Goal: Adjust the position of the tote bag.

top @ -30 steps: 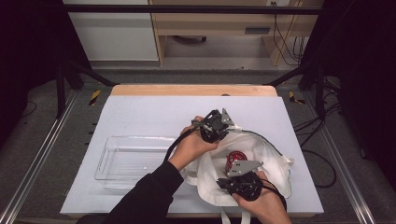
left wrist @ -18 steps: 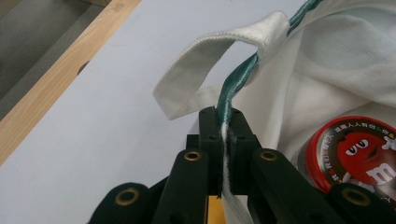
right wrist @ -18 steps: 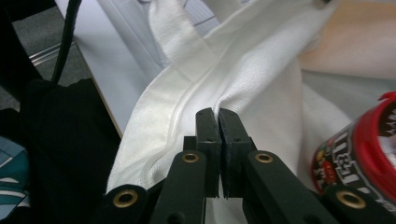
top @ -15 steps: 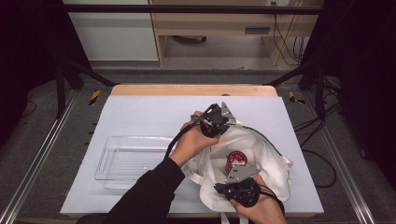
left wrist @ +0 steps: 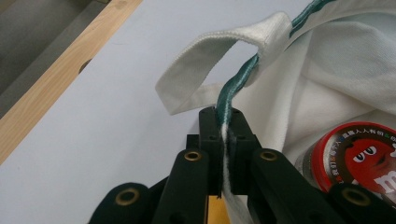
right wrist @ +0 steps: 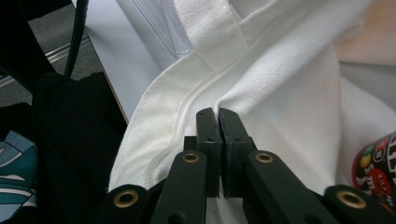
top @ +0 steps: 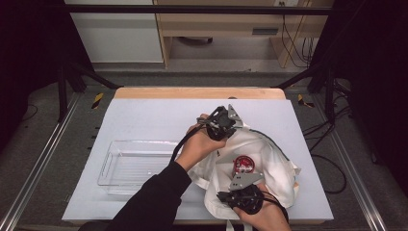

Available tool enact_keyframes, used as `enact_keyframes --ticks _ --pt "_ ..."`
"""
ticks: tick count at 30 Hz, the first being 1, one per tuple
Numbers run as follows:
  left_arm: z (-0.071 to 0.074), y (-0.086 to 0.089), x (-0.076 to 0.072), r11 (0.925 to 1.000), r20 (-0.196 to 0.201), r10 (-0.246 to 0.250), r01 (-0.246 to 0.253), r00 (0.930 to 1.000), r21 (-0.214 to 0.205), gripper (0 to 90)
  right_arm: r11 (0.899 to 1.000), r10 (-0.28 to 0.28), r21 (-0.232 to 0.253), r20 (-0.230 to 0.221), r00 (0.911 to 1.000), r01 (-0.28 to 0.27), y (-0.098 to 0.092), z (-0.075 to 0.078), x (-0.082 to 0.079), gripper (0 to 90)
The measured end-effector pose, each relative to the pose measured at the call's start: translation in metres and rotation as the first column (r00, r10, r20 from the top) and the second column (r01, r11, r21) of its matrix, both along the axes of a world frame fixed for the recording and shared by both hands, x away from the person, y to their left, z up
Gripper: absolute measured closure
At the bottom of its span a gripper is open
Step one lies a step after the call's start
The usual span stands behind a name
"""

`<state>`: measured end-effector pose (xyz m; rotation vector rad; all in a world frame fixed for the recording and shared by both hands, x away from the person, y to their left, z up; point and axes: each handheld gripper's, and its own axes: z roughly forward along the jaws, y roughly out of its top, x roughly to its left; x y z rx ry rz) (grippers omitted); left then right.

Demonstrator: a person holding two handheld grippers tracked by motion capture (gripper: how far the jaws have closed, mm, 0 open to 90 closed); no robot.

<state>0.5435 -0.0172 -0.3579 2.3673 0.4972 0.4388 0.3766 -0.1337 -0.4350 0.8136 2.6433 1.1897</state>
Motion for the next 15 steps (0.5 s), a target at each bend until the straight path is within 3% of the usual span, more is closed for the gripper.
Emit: enact_keyframes --ticks 15 --pt "-0.0018 -0.0023 0.0013 1.0 -0.001 0.007 -0.007 1.0 0.002 87.4 1.0 0.007 -0.011 -0.006 1.0 -0.007 0.0038 -0.0071 -0.0004 88.6"
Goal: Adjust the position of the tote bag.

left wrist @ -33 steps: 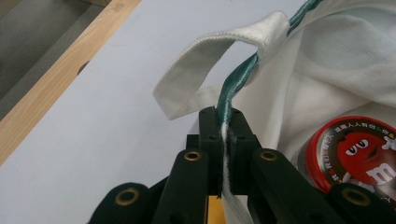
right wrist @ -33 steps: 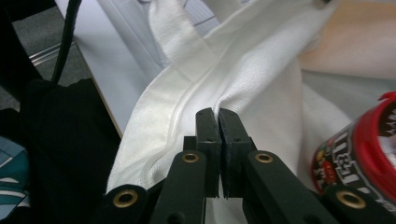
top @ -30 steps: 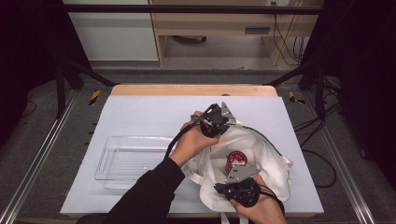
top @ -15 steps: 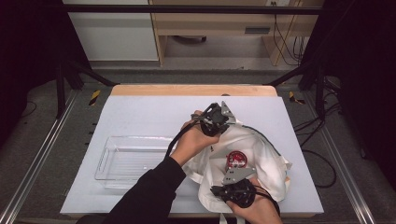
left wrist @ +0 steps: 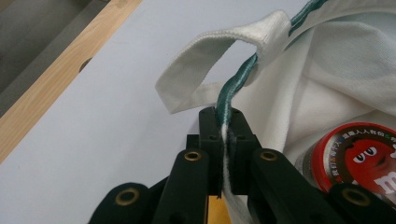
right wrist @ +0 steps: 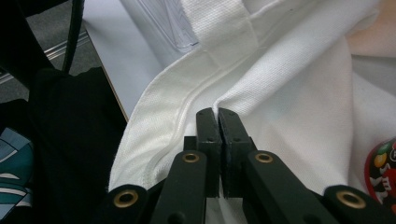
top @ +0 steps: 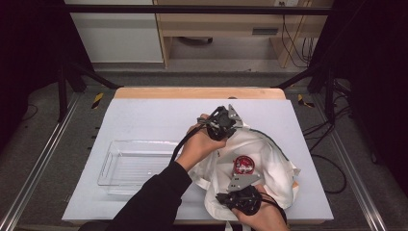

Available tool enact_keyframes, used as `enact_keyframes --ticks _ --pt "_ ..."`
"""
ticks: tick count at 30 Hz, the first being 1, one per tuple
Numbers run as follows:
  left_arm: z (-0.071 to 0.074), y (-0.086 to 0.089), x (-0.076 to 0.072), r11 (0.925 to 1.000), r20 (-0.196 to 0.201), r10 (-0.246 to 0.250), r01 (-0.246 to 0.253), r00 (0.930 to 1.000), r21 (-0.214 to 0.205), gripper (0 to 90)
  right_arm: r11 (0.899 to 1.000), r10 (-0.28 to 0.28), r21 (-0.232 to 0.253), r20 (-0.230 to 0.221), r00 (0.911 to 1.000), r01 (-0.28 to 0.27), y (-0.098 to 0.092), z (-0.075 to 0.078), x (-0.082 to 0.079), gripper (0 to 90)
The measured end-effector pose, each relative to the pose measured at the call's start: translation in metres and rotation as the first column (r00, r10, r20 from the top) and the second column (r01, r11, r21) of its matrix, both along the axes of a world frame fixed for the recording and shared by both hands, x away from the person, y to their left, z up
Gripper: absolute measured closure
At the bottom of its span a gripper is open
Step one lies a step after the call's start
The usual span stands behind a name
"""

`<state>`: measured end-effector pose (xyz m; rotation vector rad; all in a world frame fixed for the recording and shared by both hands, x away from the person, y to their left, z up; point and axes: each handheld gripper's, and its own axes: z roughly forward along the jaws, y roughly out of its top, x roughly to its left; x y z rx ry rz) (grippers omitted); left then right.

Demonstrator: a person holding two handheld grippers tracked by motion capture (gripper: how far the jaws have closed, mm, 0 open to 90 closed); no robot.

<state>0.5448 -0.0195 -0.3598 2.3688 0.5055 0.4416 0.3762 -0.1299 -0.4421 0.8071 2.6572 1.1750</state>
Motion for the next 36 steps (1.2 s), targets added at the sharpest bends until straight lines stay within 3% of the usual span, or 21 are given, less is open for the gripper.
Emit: enact_keyframes --ticks 8,33,36 --pt "-0.004 -0.004 0.003 1.0 0.005 0.009 -0.009 1.0 -0.003 87.4 1.0 0.006 -0.014 -0.003 1.0 -0.006 0.002 -0.003 0.0 88.6" --pt "-0.018 -0.008 0.01 0.9979 -0.024 0.01 -0.009 0.9997 0.064 87.0 0.999 0.023 -0.033 -0.006 0.9997 -0.023 0.004 -0.009 0.0 88.2" --pt "-0.02 -0.008 0.012 0.9983 -0.03 0.012 -0.011 0.9995 0.057 86.4 0.999 0.018 -0.027 -0.013 0.9998 -0.018 0.004 -0.009 0.0 87.9"
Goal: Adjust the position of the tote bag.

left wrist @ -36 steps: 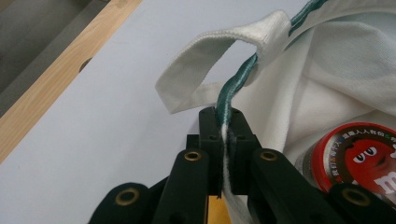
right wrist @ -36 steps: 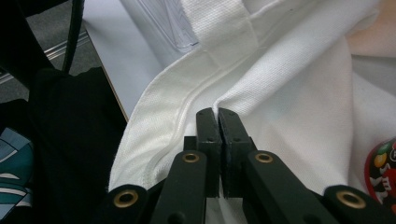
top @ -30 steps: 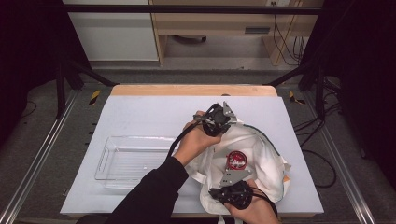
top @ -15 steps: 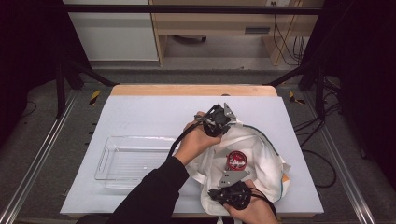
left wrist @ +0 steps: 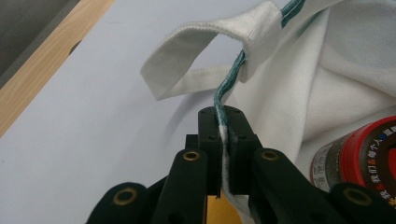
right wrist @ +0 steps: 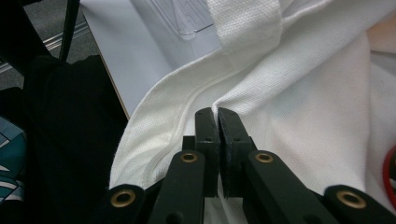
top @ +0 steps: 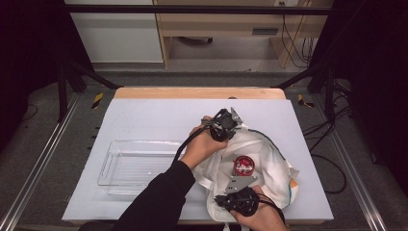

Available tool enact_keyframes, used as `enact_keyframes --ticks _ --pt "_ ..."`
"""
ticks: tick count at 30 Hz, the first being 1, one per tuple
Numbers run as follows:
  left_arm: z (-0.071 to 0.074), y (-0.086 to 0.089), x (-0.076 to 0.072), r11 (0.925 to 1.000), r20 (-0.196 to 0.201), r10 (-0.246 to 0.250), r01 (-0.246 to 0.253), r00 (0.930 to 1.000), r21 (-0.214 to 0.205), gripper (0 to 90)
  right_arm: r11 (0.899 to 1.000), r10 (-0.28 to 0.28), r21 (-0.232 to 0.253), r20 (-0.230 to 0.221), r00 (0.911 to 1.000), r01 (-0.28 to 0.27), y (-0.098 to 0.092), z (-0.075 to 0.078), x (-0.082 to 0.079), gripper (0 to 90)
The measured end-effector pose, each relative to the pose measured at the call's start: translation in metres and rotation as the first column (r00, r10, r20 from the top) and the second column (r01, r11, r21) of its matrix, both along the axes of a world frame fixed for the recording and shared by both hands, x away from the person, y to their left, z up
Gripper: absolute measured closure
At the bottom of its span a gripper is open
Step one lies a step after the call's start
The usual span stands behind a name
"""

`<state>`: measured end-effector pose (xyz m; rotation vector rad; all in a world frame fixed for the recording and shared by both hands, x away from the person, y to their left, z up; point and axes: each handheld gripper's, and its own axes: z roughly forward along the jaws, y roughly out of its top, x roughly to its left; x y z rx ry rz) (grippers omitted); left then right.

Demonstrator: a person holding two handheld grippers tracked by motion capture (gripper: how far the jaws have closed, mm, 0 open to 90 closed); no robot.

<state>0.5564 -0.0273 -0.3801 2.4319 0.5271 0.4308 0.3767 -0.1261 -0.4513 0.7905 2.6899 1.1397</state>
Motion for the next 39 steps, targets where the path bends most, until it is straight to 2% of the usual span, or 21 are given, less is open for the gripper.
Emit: enact_keyframes --ticks 4,6,8,11,13,16,19,21,23,26,27,29,31,33,35,37,39 --pt "0.001 0.001 -0.002 0.9999 0.007 -0.011 0.011 0.9999 -0.009 82.8 1.0 -0.008 0.0 0.004 1.0 0.008 0.0 0.001 0.0 85.3" --pt "0.003 0.003 -0.007 0.9999 0.033 -0.016 0.016 0.9993 -0.003 72.5 1.0 -0.011 0.004 0.012 0.9999 0.011 -0.001 0.004 -0.001 78.5" --pt "0.007 0.009 -0.013 0.9994 0.034 -0.017 0.018 0.9993 -0.029 67.0 0.999 -0.027 0.019 0.035 0.999 0.027 -0.005 0.01 -0.003 68.0" --pt "0.015 0.017 -0.02 0.9984 0.048 -0.018 0.02 0.9987 -0.052 61.3 0.998 -0.051 0.03 0.071 0.9961 0.049 -0.011 0.023 -0.004 58.9" --pt "0.02 0.023 -0.023 0.9965 0.049 -0.015 0.019 0.9987 -0.082 57.7 0.997 -0.065 0.042 0.087 0.994 0.062 -0.015 0.032 -0.005 54.8" --pt "0.026 0.029 -0.028 0.9951 0.051 -0.015 0.019 0.9986 -0.097 51.8 0.996 -0.082 0.047 0.114 0.9901 0.077 -0.021 0.044 -0.006 50.3" --pt "0.034 0.038 -0.034 0.9936 0.068 -0.007 0.015 0.9977 -0.112 45.8 0.996 -0.092 0.02 0.143 0.9855 0.09 -0.027 0.054 -0.003 43.0" --pt "0.04 0.046 -0.038 0.9925 0.085 0.003 0.007 0.9964 -0.122 43.4 0.995 -0.097 -0.012 0.146 0.9845 0.099 -0.032 0.06 0.0 38.3" --pt "0.045 0.054 -0.042 0.9913 0.102 0.017 -0.004 0.9946 -0.131 39.9 0.991 -0.125 -0.028 0.171 0.9773 0.132 -0.039 0.066 0.004 32.7" --pt "0.05 0.068 -0.047 0.9873 0.1 0.027 -0.011 0.9947 -0.158 37.4 0.988 -0.136 -0.052 0.152 0.9789 0.146 -0.047 0.073 0.014 23.0" --pt "0.051 0.073 -0.049 0.9861 0.104 0.035 -0.018 0.9939 -0.165 36.8 0.986 -0.135 -0.081 0.152 0.9791 0.149 -0.048 0.075 0.018 21.5" --pt "0.052 0.082 -0.053 0.9837 0.091 0.041 -0.024 0.995 -0.178 34.4 0.98 -0.142 -0.11 0.184 0.9727 0.164 -0.051 0.08 0.025 18.1" --pt "0.051 0.092 -0.057 0.9815 0.083 0.046 -0.03 0.9955 -0.189 30.1 0.979 -0.151 -0.113 0.175 0.9728 0.173 -0.053 0.085 0.032 16.2" --pt "0.049 0.102 -0.061 0.9762 0.058 0.056 -0.042 0.9967 -0.213 25.0 0.977 -0.168 -0.101 0.188 0.9676 0.189 -0.057 0.09 0.038 14.3" --pt "0.046 0.112 -0.063 0.9729 0.042 0.071 -0.06 0.9966 -0.224 21.7 0.977 -0.181 -0.082 0.182 0.9665 0.198 -0.061 0.093 0.043 12.7" --pt "0.043 0.122 -0.064 0.9692 0.025 0.089 -0.081 0.9957 -0.232 18.3 0.978 -0.164 -0.094 0.19 0.9679 0.185 -0.064 0.096 0.047 11.3" --pt "0.04 0.133 -0.065 0.963 0.004 0.107 -0.103 0.9943 -0.249 16.3 0.978 -0.171 -0.09 0.191 0.9665 0.191 -0.064 0.103 0.052 13.3"
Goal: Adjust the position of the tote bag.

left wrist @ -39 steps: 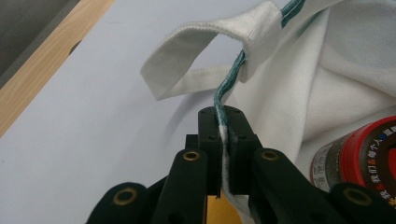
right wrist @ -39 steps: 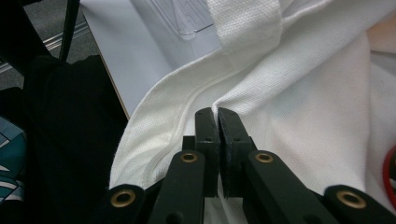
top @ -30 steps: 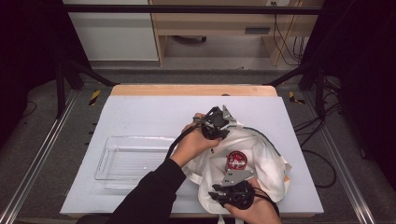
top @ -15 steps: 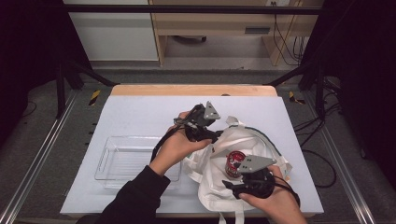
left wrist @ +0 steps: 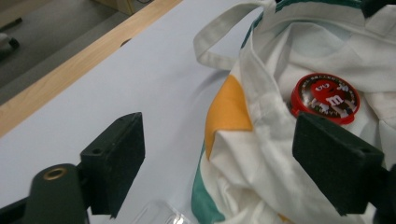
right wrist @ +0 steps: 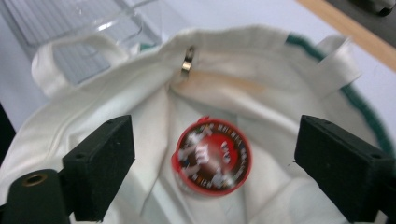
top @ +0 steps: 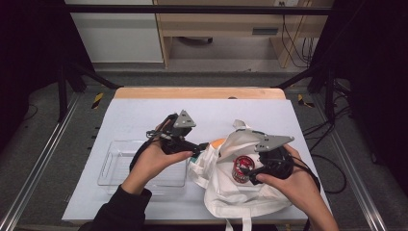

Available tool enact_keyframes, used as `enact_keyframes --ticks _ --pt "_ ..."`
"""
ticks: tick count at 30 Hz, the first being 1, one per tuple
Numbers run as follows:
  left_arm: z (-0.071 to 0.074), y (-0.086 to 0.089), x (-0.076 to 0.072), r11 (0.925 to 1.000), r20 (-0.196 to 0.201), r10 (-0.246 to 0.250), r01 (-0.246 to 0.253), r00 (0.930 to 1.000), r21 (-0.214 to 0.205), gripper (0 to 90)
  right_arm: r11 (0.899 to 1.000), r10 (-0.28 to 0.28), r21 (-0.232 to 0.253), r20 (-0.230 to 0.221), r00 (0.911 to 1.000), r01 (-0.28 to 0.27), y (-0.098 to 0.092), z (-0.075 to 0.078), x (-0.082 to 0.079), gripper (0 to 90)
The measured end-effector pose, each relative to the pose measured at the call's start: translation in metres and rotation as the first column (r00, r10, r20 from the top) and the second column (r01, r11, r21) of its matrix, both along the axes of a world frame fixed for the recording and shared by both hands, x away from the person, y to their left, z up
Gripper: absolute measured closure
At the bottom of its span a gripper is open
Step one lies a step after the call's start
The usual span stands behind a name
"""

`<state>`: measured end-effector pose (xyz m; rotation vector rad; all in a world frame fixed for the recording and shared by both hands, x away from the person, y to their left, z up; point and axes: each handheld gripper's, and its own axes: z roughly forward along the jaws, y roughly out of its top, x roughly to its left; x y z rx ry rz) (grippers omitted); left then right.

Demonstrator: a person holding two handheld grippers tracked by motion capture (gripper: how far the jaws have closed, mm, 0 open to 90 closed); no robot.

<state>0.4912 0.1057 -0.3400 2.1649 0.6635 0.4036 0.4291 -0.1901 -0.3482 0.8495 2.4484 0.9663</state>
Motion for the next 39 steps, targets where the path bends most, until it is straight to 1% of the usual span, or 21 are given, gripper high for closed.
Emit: enact_keyframes --ticks 1,2,3,5,6,7,8,10,12,14,16,18,21,24,27,29,34,36,37,39 --pt "-0.001 0.007 0.0 0.9999 -0.009 0.01 -0.011 0.9999 -0.001 16.1 1.0 0.001 0.003 0.008 1.0 -0.001 0.001 0.004 0.003 14.2" --pt "-0.003 0.012 -0.001 0.9995 -0.014 0.027 -0.028 0.9995 -0.013 15.4 1.0 0.006 0.006 0.009 0.9999 -0.006 0.002 0.008 0.007 14.6" --pt "-0.004 0.019 -0.001 0.9991 -0.021 0.038 -0.039 0.9991 -0.017 14.2 1.0 0.001 0.001 0.012 0.9999 -0.001 0.004 0.012 0.01 14.9" --pt "-0.007 0.031 -0.001 0.9973 -0.024 0.067 -0.067 0.9975 -0.03 13.9 1.0 -0.006 -0.004 0.02 0.9998 0.006 0.008 0.017 0.017 15.1" --pt "-0.008 0.036 -0.001 0.9959 -0.032 0.085 -0.086 0.9958 -0.027 13.8 1.0 -0.01 -0.005 0.026 0.9996 0.011 0.009 0.017 0.019 15.6" --pt "-0.008 0.04 -0.001 0.995 -0.032 0.099 -0.099 0.9946 -0.013 13.2 1.0 -0.019 -0.008 0.034 0.9992 0.019 0.01 0.016 0.02 16.0" --pt "-0.009 0.044 -0.001 0.9943 -0.03 0.106 -0.106 0.9939 -0.008 12.3 1.0 -0.029 -0.009 0.041 0.9987 0.029 0.011 0.014 0.02 15.9" --pt "-0.01 0.052 -0.002 0.9929 -0.031 0.115 -0.116 0.9928 -0.024 11.7 1.0 -0.027 -0.012 0.026 0.9993 0.028 0.013 0.008 0.02 15.3" --pt "-0.011 0.06 -0.003 0.9924 -0.036 0.121 -0.122 0.992 -0.018 11.3 1.0 -0.02 -0.007 0.018 0.9996 0.02 0.012 0.002 0.018 15.6" --pt "-0.012 0.07 -0.004 0.9875 -0.035 0.153 -0.154 0.9876 -0.032 11.1 1.0 -0.016 -0.003 -0.002 0.9999 0.016 0.011 -0.004 0.017 19.4" --pt "-0.013 0.076 -0.005 0.9855 -0.039 0.165 -0.166 0.9856 -0.034 10.6 1.0 -0.019 -0.002 -0.003 0.9998 0.019 0.009 -0.008 0.018 19.8" --pt "-0.016 0.082 -0.005 0.9861 -0.044 0.163 -0.164 0.9857 -0.027 9.8 1.0 -0.02 -0.003 -0.018 0.9996 0.02 0.009 -0.012 0.021 20.7" --pt "-0.019 0.086 -0.005 0.9842 -0.046 0.176 -0.177 0.9833 -0.01 9.4 1.0 -0.012 -0.015 -0.027 0.9996 0.012 0.008 -0.016 0.022 21.0" --pt "-0.022 0.087 -0.004 0.9844 -0.054 0.176 -0.176 0.9829 0.002 8.4 1.0 -0.012 -0.011 -0.038 0.9992 0.011 0.008 -0.02 0.022 20.0" --pt "-0.023 0.087 -0.005 0.9857 -0.054 0.168 -0.168 0.9842 0.008 7.7 1.0 -0.014 -0.009 -0.047 0.9988 0.014 0.009 -0.023 0.022 19.6" --pt "-0.023 0.087 -0.004 0.986 -0.052 0.167 -0.166 0.9846 0.011 7.5 1.0 -0.001 -0.007 -0.047 0.9989 0.0 0.009 -0.026 0.023 19.6" --pt "-0.024 0.091 -0.003 0.9839 -0.056 0.178 -0.178 0.9823 0.012 7.3 1.0 -0.003 -0.009 -0.065 0.9979 0.003 0.01 -0.034 0.023 19.0" --pt "-0.025 0.091 -0.003 0.9838 -0.055 0.179 -0.179 0.9823 0.012 7.2 1.0 0.001 -0.017 -0.075 0.9972 -0.002 0.009 -0.036 0.024 18.6" --pt "-0.025 0.091 -0.003 0.9837 -0.057 0.18 -0.18 0.982 0.012 7.2 1.0 -0.001 -0.012 -0.079 0.9969 0.0 0.01 -0.038 0.024 18.2" --pt "-0.025 0.09 -0.003 0.9846 -0.055 0.175 -0.174 0.9831 0.018 7.2 1.0 0.004 -0.016 -0.085 0.9964 -0.005 0.01 -0.039 0.024 17.2"
